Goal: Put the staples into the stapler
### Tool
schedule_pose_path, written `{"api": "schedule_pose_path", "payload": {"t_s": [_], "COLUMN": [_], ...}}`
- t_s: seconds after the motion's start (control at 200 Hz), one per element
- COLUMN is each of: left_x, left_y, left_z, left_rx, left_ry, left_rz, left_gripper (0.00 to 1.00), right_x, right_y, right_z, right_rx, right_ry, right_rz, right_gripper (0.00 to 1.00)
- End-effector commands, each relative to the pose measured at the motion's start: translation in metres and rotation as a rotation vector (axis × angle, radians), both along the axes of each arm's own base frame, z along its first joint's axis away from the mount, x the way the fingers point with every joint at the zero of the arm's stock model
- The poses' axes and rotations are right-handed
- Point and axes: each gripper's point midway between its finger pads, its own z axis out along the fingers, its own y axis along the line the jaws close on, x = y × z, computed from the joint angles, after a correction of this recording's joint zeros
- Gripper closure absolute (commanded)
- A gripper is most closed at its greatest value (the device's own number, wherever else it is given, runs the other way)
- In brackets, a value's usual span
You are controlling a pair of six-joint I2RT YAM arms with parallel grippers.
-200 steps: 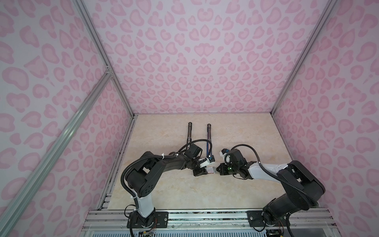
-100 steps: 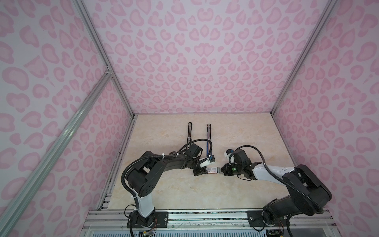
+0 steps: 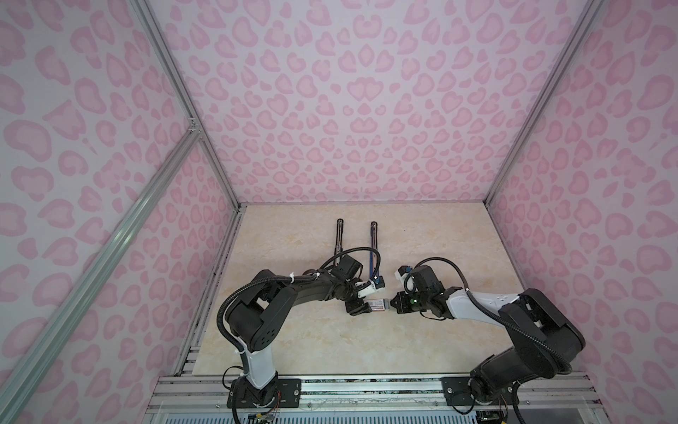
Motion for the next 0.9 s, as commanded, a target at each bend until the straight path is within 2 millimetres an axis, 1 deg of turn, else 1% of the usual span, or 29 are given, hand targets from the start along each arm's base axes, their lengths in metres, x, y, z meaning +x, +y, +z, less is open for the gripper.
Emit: {"api": "schedule_pose_path", "payload": {"t_s": [0.0, 0.06, 0.11, 0.21, 0.255, 0.32, 0.395, 0.42, 0.48, 0.49, 0.5, 0.7, 0.705, 0.73, 0.795, 0.895], "left_x": [-0.011, -0.014, -0.016, -0.017, -0.017, -0.018, -0.019, -0.02, -0.02, -0.019, -0.02, -0.02, -0.02, -0.02, -0.021, -0.021], "left_y": [0.001, 0.001, 0.0, 0.002, 0.002, 0.004, 0.005, 0.004, 0.004, 0.004, 0.004, 0.004, 0.004, 0.004, 0.004, 0.004], "left_z": [-0.006, -0.008, -0.01, -0.013, -0.013, -0.013, -0.013, -0.012, -0.012, -0.012, -0.012, -0.012, -0.012, -0.012, -0.012, -0.012], "left_rx": [0.02, 0.021, 0.025, 0.041, 0.046, 0.052, 0.05, 0.05, 0.051, 0.051, 0.052, 0.053, 0.054, 0.053, 0.052, 0.055], "left_ry": [0.035, 0.043, 0.047, 0.056, 0.056, 0.055, 0.058, 0.059, 0.064, 0.063, 0.064, 0.068, 0.068, 0.07, 0.072, 0.072], "left_rz": [-0.032, -0.039, -0.041, -0.037, -0.036, -0.038, -0.038, -0.039, -0.04, -0.04, -0.042, -0.039, -0.039, -0.039, -0.042, -0.04], "left_gripper": [0.34, 0.35, 0.38, 0.5, 0.54, 0.59, 0.6, 0.62, 0.63, 0.66, 0.67, 0.65, 0.63, 0.6, 0.6, 0.59], "right_x": [-0.006, -0.005, -0.004, -0.004, -0.004, -0.005, -0.005, -0.005, -0.004, -0.004, -0.004, -0.003, -0.003, -0.003, -0.003, -0.003], "right_y": [-0.001, 0.002, 0.005, 0.006, 0.005, 0.002, -0.004, -0.007, -0.013, -0.015, -0.015, -0.037, -0.037, -0.038, -0.041, -0.038], "right_z": [-0.009, -0.009, -0.009, -0.011, -0.011, -0.012, -0.013, -0.013, -0.013, -0.013, -0.013, -0.014, -0.014, -0.014, -0.014, -0.013], "right_rx": [-0.028, -0.023, -0.024, -0.028, -0.033, -0.042, -0.051, -0.055, -0.065, -0.066, -0.067, -0.09, -0.09, -0.089, -0.091, -0.074], "right_ry": [0.04, 0.039, 0.038, 0.042, 0.04, 0.04, 0.041, 0.042, 0.035, 0.034, 0.034, 0.038, 0.038, 0.04, 0.04, 0.04], "right_rz": [-0.003, 0.001, 0.006, 0.007, 0.005, -0.001, -0.015, -0.023, -0.041, -0.044, -0.047, -0.108, -0.108, -0.111, -0.116, -0.11], "right_gripper": [1.0, 1.0, 1.0, 1.0, 1.0, 1.0, 1.0, 1.0, 1.0, 1.0, 1.0, 1.0, 1.0, 1.0, 1.0, 1.0]}}
